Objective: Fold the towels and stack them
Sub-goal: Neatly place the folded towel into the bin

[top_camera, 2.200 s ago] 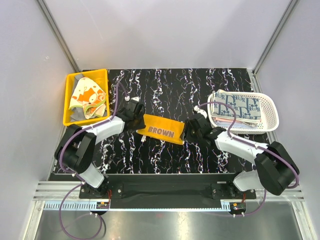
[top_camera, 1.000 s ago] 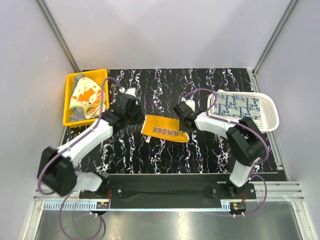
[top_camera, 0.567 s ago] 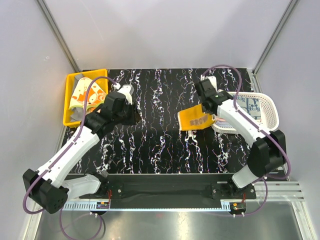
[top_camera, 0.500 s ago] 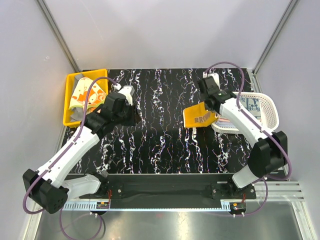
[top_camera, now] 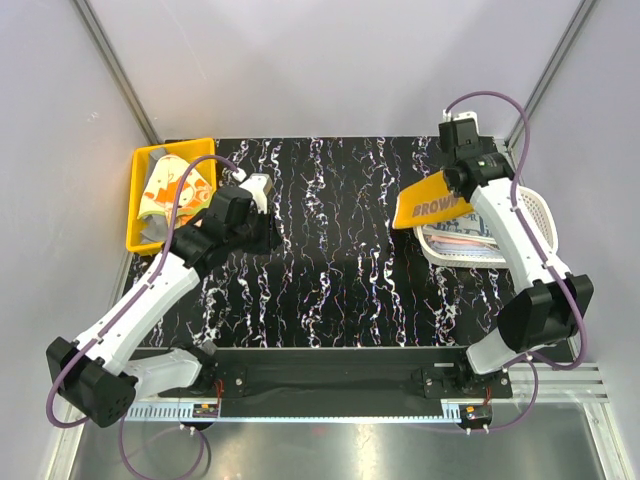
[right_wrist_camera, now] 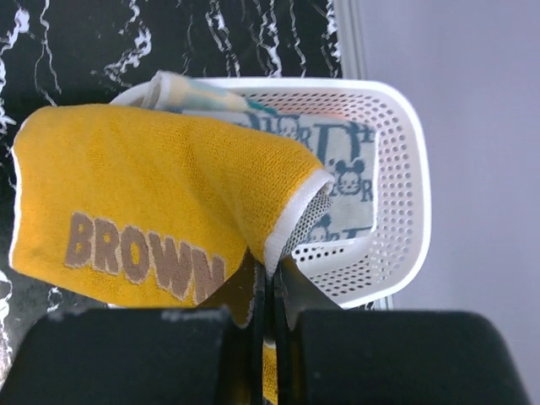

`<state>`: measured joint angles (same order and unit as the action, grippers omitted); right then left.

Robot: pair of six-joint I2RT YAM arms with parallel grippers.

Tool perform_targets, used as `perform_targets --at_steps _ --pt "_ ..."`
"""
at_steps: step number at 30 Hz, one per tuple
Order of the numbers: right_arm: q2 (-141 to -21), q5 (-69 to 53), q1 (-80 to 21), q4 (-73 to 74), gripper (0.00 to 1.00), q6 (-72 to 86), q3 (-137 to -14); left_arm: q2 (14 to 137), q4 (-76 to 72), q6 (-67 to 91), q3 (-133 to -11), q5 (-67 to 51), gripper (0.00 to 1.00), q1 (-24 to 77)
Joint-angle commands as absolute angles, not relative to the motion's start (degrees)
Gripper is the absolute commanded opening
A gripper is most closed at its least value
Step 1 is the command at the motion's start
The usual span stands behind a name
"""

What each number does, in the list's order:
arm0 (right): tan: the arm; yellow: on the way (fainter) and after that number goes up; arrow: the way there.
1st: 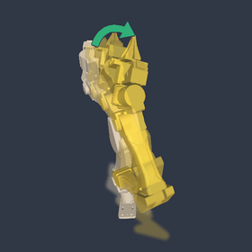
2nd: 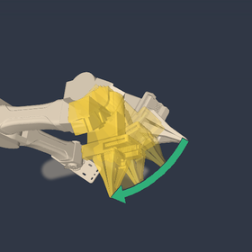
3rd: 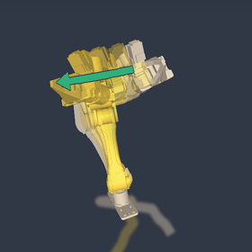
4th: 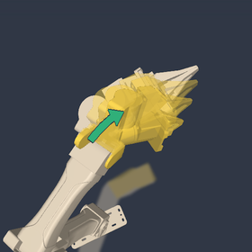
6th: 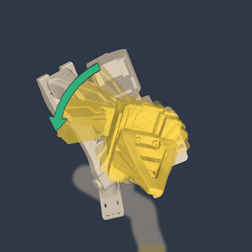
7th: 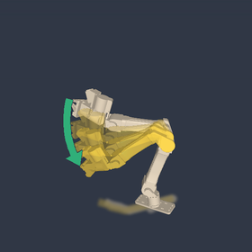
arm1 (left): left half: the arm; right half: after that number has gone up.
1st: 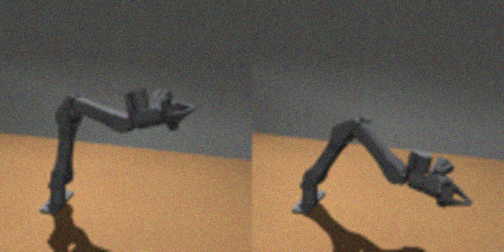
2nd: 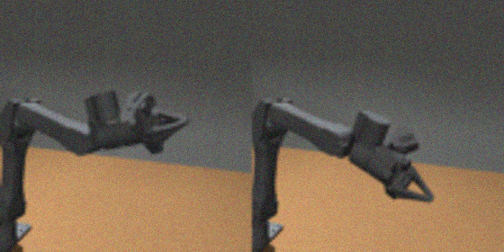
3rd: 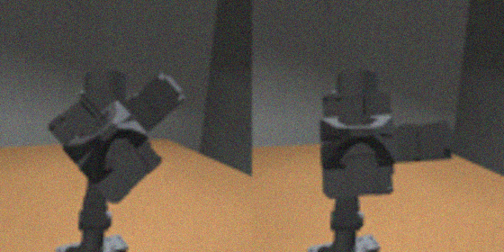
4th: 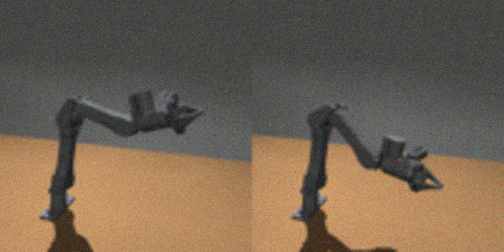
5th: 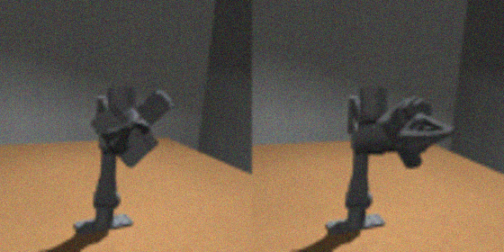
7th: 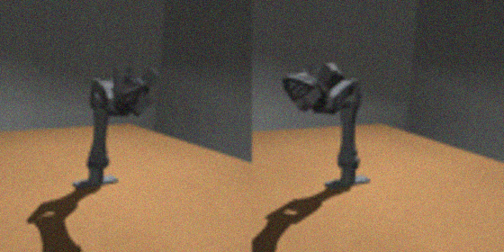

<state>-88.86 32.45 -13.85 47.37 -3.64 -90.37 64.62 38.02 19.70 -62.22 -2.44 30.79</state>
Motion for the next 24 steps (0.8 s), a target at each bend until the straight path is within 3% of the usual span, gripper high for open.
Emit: perform_targets --at_steps 1,19,21,22,23,24 --pt "-87.36 33.31 -12.66 48.43 0.00 -6.41 -95.35 64.42 37.00 18.11 -61.88 -3.08 0.30 30.94" --pt "-88.93 22.33 2.36 46.41 0.02 -5.72 -92.64 66.62 36.48 18.02 -61.08 -5.36 0.29 30.94" --pt "-90.96 22.93 2.72 45.97 0.16 -3.79 -91.68 67.06 36.39 18.11 -60.91 -5.80 0.29 30.85" --pt "-92.88 23.81 2.90 45.88 0.30 -3.08 -90.63 67.06 36.39 18.11 -60.91 -5.80 0.29 30.94" --pt "-93.86 24.78 3.25 45.97 0.57 -1.51 -90.18 67.23 36.47 18.11 -60.91 -5.63 0.29 30.94" --pt "-94.91 26.00 3.51 46.40 0.66 -0.62 -90.18 67.41 36.39 18.02 -60.91 -5.45 0.30 30.94"
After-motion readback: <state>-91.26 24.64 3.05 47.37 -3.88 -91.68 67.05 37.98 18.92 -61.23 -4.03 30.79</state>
